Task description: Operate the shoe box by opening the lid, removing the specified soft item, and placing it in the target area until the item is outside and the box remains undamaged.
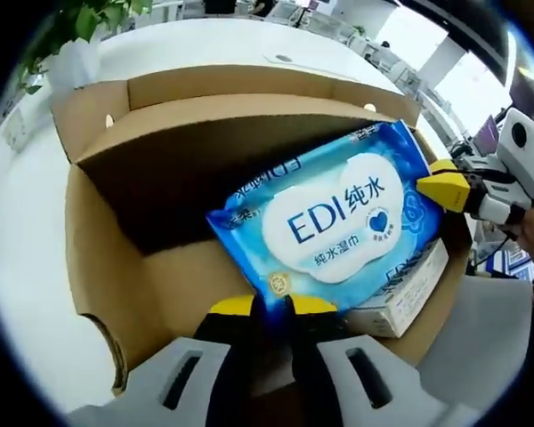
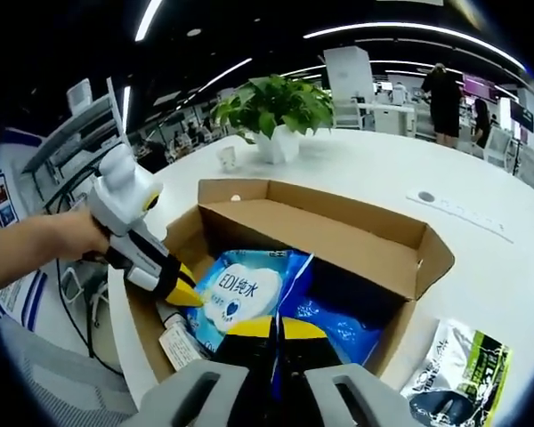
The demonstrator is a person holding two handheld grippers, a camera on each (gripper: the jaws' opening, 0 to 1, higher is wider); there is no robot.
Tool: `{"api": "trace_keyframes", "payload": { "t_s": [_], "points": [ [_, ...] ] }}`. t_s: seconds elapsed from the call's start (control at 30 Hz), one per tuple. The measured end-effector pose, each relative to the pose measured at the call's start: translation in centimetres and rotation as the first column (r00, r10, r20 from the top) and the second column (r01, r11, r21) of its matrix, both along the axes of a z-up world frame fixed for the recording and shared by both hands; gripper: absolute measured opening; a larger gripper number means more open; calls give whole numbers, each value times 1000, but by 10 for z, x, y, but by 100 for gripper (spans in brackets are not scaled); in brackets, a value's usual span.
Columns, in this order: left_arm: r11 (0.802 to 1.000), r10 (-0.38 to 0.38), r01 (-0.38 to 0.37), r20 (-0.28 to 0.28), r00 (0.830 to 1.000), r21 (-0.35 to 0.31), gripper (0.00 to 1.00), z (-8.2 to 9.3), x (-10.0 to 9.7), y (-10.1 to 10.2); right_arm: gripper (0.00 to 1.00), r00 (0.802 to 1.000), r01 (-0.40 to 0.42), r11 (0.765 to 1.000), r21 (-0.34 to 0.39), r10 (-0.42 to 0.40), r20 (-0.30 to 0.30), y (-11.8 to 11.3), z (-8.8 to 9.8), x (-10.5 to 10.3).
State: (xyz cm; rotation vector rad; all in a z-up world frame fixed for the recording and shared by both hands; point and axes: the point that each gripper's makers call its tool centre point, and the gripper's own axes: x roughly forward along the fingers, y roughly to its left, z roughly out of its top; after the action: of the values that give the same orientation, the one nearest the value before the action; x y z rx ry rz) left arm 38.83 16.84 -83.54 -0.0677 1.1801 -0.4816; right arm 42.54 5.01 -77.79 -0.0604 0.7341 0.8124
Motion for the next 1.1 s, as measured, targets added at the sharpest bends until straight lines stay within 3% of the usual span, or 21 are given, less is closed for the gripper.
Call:
{"api": "trace_keyframes", "payload": {
  "t_s": [0.17,0.43,1.1],
  "points": [
    [1000,23,-23,23,999,3,0,3,3,3,0,1000,4,1000,6,-4,0,0,1,0],
    [999,32,-32,49,998,4,0,8,2,5,0,1000,4,1000,14,-4,2,0,3,-1],
    [1000,11,-11,145,989,-2,0,52,0,2,0,999,37,997,64,-38,9,-13,22,-3]
  ]
}}
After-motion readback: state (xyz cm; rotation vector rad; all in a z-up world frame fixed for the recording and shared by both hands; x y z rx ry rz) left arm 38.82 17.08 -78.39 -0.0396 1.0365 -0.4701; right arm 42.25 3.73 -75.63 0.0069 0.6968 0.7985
